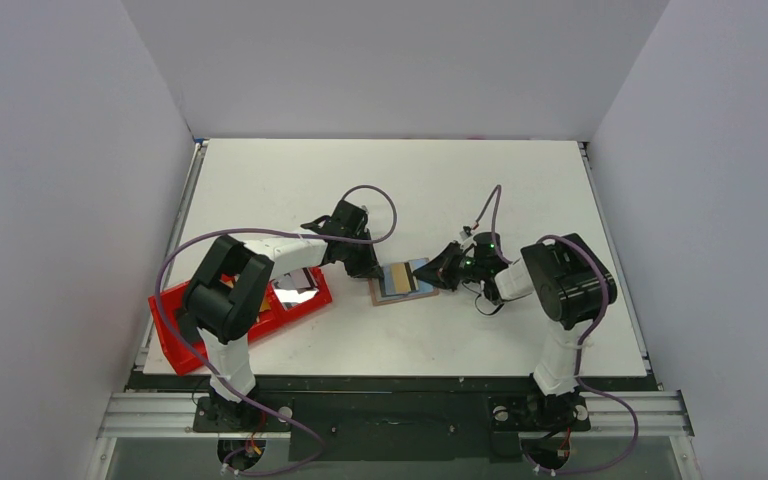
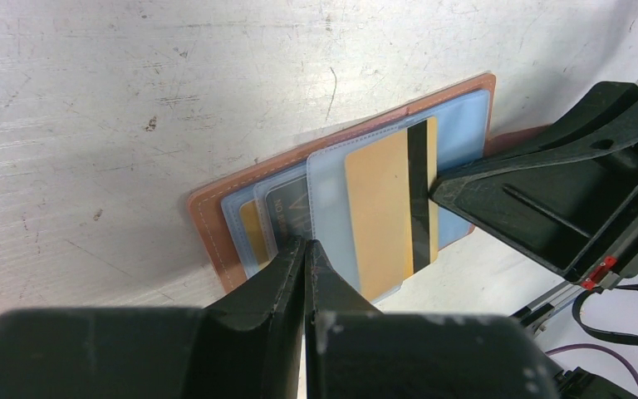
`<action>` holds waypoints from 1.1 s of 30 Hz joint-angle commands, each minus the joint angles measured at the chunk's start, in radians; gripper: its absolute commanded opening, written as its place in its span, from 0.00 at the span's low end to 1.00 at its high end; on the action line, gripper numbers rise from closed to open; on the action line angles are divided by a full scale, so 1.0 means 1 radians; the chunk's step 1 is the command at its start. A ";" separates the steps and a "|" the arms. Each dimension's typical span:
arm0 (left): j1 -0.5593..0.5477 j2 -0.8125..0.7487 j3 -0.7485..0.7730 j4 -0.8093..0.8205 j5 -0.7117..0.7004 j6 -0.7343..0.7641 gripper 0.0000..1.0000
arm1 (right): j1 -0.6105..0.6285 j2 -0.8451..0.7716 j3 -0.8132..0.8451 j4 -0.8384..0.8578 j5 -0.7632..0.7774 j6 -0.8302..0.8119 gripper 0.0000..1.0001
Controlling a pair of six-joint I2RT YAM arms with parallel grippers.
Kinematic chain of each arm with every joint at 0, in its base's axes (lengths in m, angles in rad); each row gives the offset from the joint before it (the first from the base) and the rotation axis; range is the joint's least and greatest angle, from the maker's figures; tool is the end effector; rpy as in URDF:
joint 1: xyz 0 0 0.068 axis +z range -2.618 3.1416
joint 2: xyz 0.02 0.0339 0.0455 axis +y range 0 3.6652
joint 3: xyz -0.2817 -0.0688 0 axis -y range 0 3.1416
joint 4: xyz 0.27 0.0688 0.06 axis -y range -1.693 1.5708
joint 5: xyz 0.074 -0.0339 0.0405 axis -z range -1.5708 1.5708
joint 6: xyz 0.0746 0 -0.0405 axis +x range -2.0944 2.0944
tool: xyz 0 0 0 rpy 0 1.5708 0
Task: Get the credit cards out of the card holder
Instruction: Remove the credit card from the card holder.
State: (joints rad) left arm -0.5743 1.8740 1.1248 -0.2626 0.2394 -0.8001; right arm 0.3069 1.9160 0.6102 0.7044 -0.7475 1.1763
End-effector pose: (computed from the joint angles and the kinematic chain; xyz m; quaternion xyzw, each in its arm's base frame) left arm 0.3433 -0.2432 0.1182 -0.0748 0.9520 -0.2625 0.1389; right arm 0.3184 0.1541 0.0609 0.1926 0.8188 0.5312 0.1016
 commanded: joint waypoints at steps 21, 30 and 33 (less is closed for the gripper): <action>0.001 0.057 -0.018 -0.125 -0.085 0.058 0.00 | 0.050 0.004 0.037 -0.052 0.007 -0.080 0.17; 0.002 0.055 -0.027 -0.127 -0.090 0.058 0.00 | -0.010 -0.055 -0.009 -0.062 0.028 -0.090 0.00; 0.003 0.053 -0.028 -0.129 -0.090 0.059 0.00 | -0.032 -0.098 -0.019 -0.116 0.044 -0.124 0.00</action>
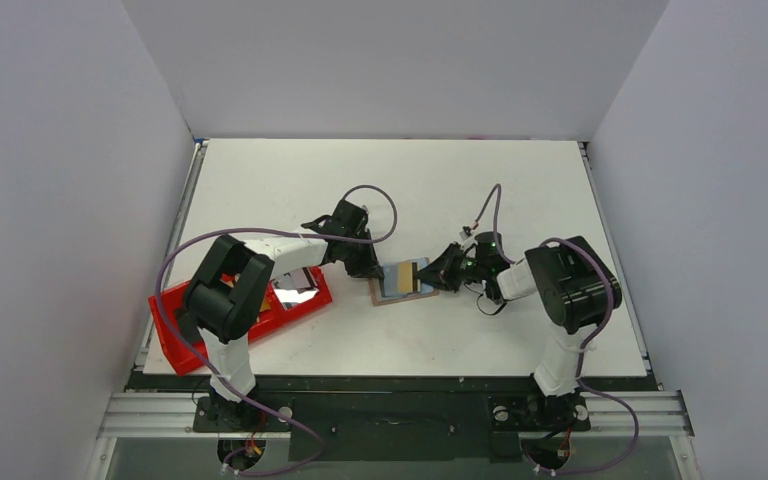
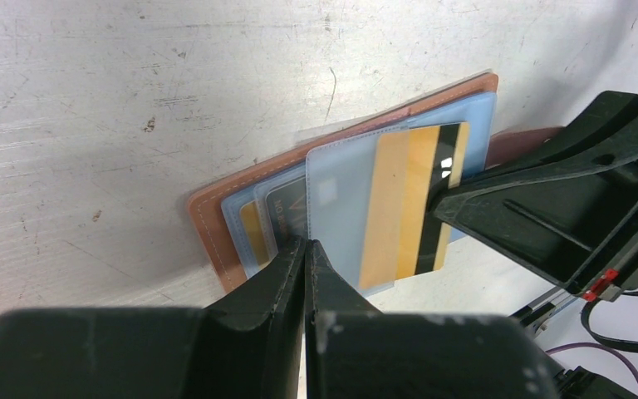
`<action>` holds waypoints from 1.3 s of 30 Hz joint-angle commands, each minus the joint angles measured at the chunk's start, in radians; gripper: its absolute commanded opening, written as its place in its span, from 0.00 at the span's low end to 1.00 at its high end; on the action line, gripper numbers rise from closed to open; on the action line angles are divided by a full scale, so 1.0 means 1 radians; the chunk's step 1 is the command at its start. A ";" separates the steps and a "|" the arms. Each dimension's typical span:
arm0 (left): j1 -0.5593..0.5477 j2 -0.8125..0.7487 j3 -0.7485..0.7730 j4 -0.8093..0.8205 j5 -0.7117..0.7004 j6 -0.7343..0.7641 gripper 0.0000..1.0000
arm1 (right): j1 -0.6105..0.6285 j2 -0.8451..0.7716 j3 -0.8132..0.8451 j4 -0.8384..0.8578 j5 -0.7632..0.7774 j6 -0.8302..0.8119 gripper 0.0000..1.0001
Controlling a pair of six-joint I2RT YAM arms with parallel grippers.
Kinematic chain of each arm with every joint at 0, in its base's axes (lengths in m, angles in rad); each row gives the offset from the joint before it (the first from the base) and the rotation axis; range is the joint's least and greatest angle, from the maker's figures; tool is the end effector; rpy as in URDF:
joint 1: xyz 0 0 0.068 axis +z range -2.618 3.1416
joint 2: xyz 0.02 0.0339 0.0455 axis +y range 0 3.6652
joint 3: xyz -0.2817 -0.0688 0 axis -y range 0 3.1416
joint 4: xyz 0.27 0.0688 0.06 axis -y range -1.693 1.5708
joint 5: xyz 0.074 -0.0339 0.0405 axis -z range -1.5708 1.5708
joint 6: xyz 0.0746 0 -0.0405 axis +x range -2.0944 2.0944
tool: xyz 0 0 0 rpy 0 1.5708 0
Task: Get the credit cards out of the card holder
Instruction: Remove the credit card from the card holder, then place the credit card in the storage box.
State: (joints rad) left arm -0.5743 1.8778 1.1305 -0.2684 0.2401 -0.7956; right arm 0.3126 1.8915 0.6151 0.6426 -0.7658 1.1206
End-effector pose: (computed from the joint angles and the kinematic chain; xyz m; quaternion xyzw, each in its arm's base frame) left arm 0.3439 -0.2437 0.1181 -0.0728 0.9526 -0.2613 0.1378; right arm 0.3148 0.1561 0.0642 0.1702 0.8273 0.5265 0.0969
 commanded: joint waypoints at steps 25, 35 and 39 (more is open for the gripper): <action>0.045 -0.174 0.162 -0.235 0.009 0.099 0.32 | -0.067 -0.385 0.058 -0.320 0.057 -0.118 0.00; 0.140 -0.331 0.013 0.030 0.340 -0.008 0.47 | 0.003 -0.376 0.094 -0.109 -0.008 0.079 0.00; 0.154 -0.346 -0.033 0.106 0.400 -0.051 0.51 | 0.031 -0.352 0.101 0.019 -0.022 0.183 0.00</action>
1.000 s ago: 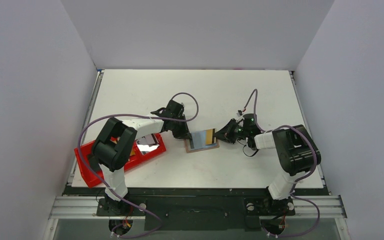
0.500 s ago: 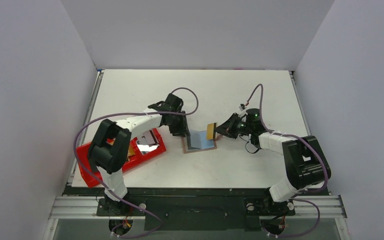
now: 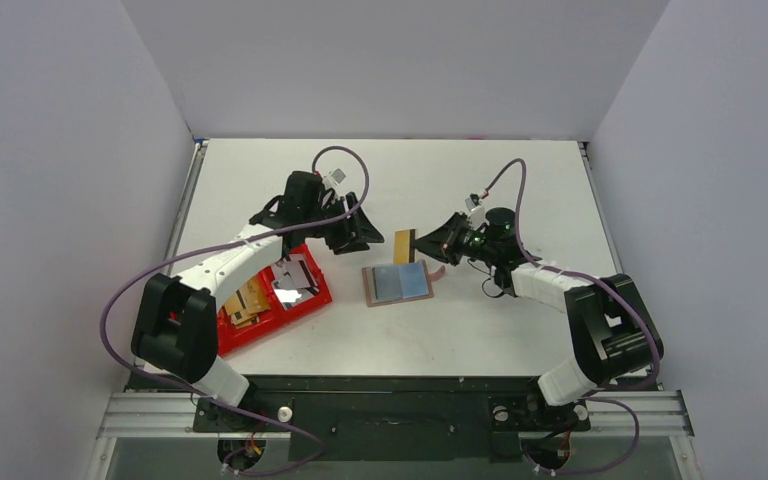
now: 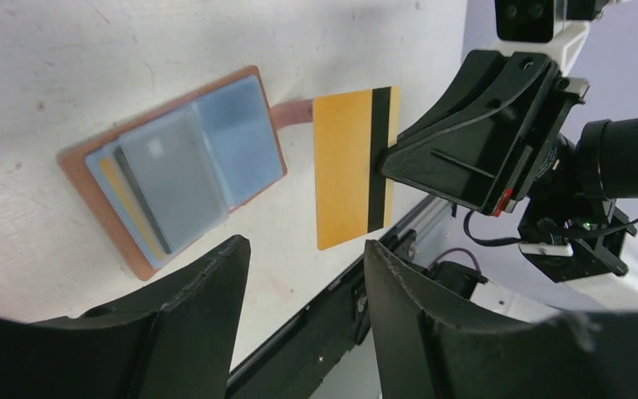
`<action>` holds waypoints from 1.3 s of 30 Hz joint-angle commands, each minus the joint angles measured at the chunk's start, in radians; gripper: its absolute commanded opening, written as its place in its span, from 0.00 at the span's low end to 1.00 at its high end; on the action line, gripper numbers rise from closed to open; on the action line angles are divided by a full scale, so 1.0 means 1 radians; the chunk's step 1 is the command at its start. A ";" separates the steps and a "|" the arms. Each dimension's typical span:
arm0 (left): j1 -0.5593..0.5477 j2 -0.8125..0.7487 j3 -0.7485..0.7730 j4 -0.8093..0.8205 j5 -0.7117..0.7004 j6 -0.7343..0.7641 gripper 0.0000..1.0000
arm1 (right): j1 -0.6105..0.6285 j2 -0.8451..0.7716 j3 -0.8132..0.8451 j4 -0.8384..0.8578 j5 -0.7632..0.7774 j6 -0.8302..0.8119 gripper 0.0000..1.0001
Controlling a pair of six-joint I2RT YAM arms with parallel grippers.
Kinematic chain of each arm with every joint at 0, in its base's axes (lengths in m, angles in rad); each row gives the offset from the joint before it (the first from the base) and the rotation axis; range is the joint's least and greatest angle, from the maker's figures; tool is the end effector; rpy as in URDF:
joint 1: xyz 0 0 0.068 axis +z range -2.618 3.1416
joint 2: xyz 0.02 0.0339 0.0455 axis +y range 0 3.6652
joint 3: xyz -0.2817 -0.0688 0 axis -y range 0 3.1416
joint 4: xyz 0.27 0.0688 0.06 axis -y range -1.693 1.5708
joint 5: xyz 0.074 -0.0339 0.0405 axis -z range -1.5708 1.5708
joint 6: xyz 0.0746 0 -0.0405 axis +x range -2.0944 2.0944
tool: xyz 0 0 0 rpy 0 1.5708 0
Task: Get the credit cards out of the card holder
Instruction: Place the credit card in the storage box.
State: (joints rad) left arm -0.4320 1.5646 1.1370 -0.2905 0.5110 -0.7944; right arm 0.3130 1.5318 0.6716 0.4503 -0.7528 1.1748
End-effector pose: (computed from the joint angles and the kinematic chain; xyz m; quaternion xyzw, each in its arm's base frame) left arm 0.3421 -0.1979 0.2463 -0.0559 0.8853 -0.4184 0.1948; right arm 0.3158 0.1558 0.1783 0.1417 0.7908 0.5715 0.1671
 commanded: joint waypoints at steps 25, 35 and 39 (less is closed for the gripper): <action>0.030 -0.042 -0.186 0.453 0.264 -0.233 0.00 | 0.151 0.066 0.100 0.265 -0.024 0.161 0.06; 0.042 -0.171 -0.168 0.113 0.021 -0.083 0.00 | 0.147 -0.045 0.189 -0.290 0.150 -0.184 0.71; 0.088 -0.296 -0.159 -0.131 -0.190 0.000 0.00 | 0.135 -0.068 0.189 -0.388 0.219 -0.253 0.72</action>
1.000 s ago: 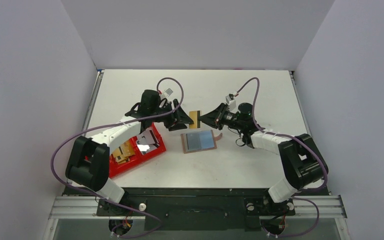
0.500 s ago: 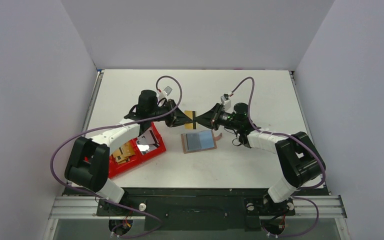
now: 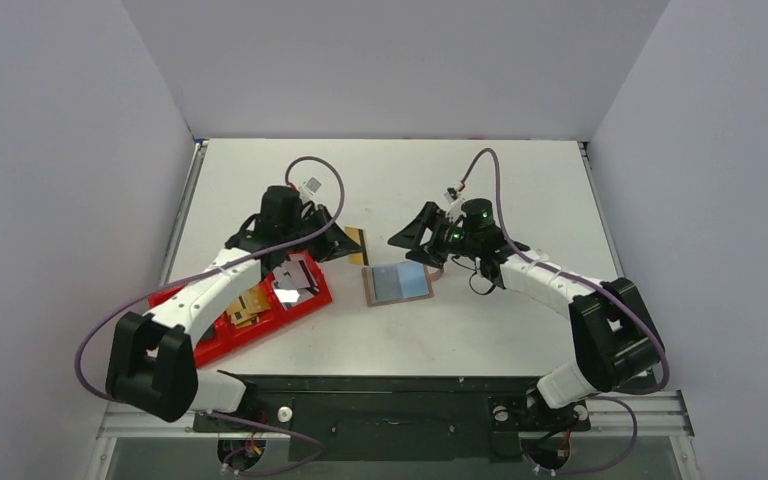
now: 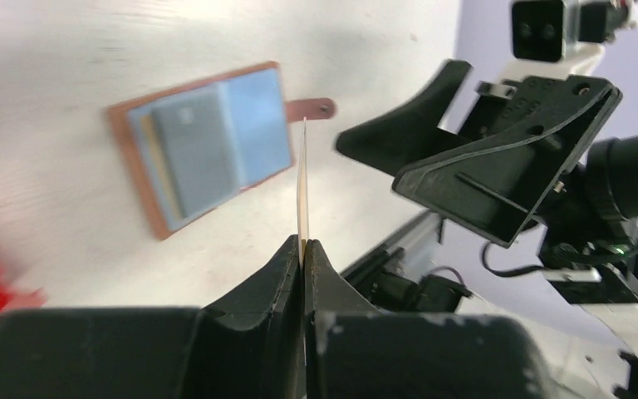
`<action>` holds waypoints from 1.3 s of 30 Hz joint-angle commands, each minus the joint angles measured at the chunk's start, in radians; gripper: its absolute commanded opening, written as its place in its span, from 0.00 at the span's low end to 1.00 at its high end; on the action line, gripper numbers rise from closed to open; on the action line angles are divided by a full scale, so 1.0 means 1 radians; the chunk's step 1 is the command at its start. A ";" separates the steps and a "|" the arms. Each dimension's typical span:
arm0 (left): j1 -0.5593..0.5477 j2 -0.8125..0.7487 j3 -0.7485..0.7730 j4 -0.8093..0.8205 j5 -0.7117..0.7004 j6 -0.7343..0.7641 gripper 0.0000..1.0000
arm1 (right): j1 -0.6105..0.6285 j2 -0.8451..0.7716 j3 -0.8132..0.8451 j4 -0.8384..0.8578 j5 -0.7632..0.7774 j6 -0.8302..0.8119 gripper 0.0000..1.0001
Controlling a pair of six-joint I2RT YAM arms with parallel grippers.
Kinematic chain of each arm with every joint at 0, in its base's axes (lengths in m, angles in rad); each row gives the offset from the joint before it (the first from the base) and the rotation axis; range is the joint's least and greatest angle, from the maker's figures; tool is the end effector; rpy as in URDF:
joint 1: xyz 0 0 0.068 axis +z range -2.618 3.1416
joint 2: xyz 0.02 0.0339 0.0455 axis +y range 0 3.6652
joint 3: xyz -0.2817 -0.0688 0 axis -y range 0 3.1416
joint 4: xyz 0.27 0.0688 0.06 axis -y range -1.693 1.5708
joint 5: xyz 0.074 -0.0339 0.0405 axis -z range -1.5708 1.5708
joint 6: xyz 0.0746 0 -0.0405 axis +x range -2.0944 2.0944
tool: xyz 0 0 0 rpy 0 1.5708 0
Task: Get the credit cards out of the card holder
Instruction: Place the credit card in the storage box.
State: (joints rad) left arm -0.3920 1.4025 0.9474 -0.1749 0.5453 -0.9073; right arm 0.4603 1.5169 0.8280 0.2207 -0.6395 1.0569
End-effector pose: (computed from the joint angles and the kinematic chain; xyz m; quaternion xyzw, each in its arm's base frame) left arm 0.3115 -0.1706 0.2453 -0.1007 0.8612 -0.4552 0.2024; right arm 0.3125 0.2046 0.2091 0.0803 0.8213 0.5364 0.1767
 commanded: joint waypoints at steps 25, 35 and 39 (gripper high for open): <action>0.500 -0.306 -0.098 -0.673 -0.596 0.221 0.00 | -0.066 -0.070 -0.041 -0.161 0.071 -0.221 0.72; 0.522 -0.148 -0.145 -0.519 -0.546 0.260 0.00 | -0.077 -0.084 -0.047 -0.163 0.061 -0.236 0.72; 0.527 -0.138 -0.130 -0.516 -0.545 0.288 0.01 | -0.073 -0.082 -0.044 -0.168 0.062 -0.244 0.72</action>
State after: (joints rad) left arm 0.1234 1.2625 0.7914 -0.7567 -0.0143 -0.6640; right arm 0.3866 1.4788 0.7856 0.0227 -0.5671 0.8413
